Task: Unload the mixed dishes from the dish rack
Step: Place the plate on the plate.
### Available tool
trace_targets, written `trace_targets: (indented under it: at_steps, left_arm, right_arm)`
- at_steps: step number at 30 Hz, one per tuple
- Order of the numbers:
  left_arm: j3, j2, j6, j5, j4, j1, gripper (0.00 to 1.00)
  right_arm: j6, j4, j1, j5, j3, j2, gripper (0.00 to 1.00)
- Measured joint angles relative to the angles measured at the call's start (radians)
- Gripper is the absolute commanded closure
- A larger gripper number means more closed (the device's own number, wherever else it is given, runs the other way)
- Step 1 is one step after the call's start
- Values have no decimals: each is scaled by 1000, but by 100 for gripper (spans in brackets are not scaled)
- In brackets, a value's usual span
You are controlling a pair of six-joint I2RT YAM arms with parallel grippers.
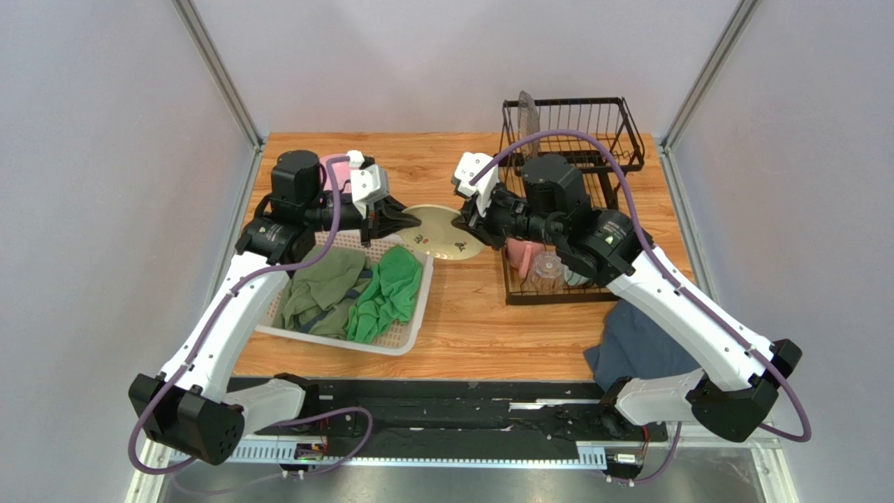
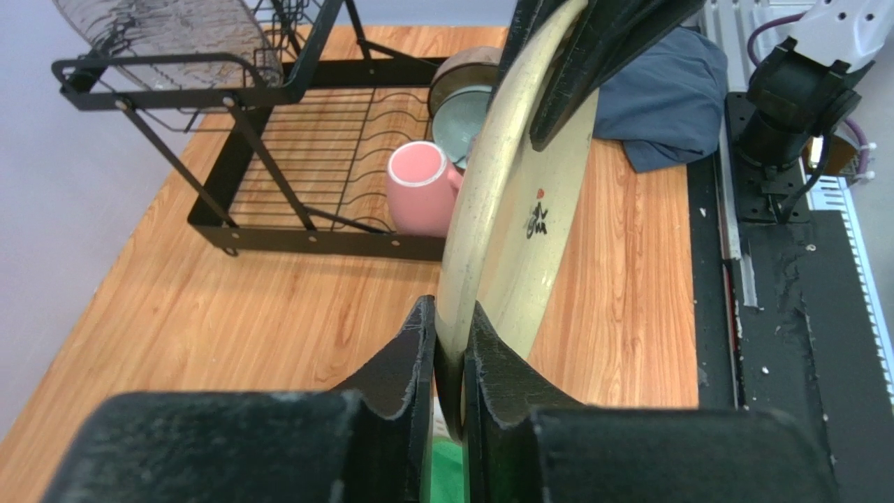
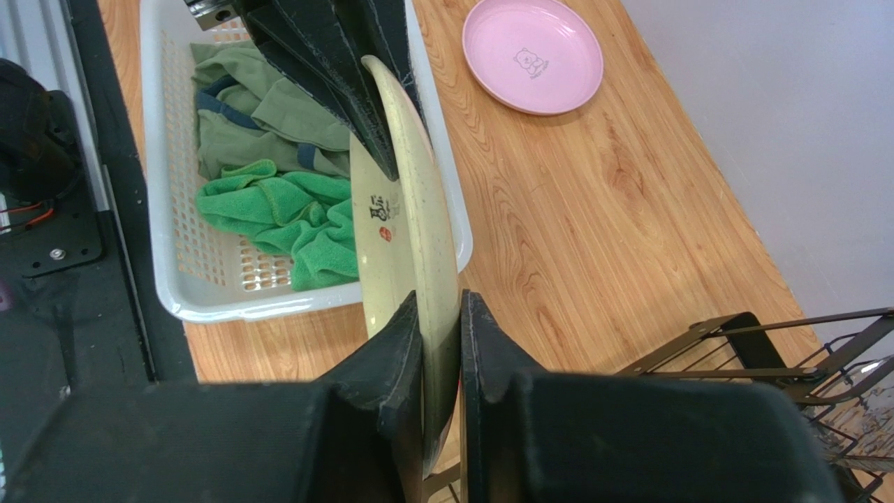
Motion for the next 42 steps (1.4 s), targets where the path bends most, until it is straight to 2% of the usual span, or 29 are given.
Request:
trace_targets:
  at_steps: [3,4,6,7,10,16,20,30,42]
  left_arm:
    - [0,1,-10,-20,-3,1,100]
    - [0,1,-11,-26,-3,0,100]
    - [0,0,-11,-38,-5,0,100]
    - [0,0,-7,-43,-4,0,100]
    - [-2,-1,-1,-79,-8,0,100]
    - [-16,-2,-11,-200,15,7,100]
    - [-17,0,-41,-260,44,33,100]
    - [11,117,-221,-341,143,219,100]
    - [148,354,-445,-330,249,417,100]
  right_arm:
    - [0,21,6,24,-16,1,86]
    - [0,24,6,26,-19,0,77]
    - [-2,34,6,33,-26,0,64]
    - [-7,35,6,32,-30,0,52]
    - [-21,38,6,41,-42,-3,36]
    - [-41,55,6,106,-77,-28,27]
    - [-45,70,6,160,-101,-55,25]
    - [-65,94,5,269,-137,-95,22]
    - [-72,122,-14,336,-173,-140,16]
